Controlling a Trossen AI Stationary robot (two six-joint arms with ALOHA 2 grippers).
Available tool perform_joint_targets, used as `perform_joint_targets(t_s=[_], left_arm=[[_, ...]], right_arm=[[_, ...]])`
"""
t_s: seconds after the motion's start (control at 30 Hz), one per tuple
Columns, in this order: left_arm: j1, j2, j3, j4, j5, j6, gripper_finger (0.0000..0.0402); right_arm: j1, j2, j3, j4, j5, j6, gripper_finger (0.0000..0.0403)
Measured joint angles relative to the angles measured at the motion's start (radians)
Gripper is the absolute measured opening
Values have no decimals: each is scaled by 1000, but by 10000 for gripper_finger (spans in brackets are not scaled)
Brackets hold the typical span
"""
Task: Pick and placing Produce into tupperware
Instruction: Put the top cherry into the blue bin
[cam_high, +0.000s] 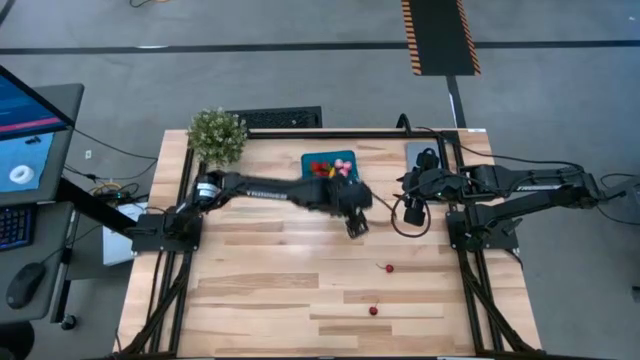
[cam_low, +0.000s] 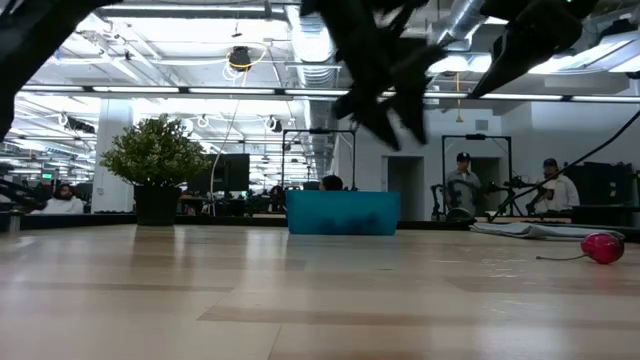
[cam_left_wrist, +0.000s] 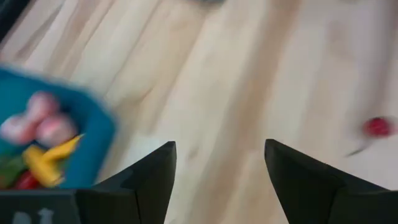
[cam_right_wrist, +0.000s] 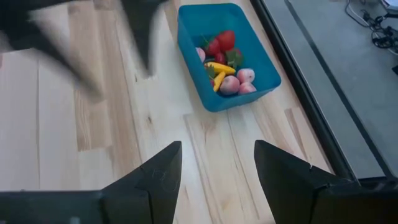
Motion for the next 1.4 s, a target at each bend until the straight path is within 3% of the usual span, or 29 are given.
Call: perform_joint_targets(t_s=[0.17,0.5,0.83,1.27,1.4], left_arm=[[-119,2,-17,166,-112,7,235],[-205,78,-32,444,-181,80,235],[-206,221,-30,724,-102,172,235],[-214,332,-29,860,-53,190,235],[-220,335,-30,871,6,202,235]], right_arm=[[0,0,0,3,0,0,225],[0,0,0,2,0,16,225],[0,0,1,-9,0,34,225],[0,0,1,-9,0,35,225],[0,0,1,-9,0,35,225]])
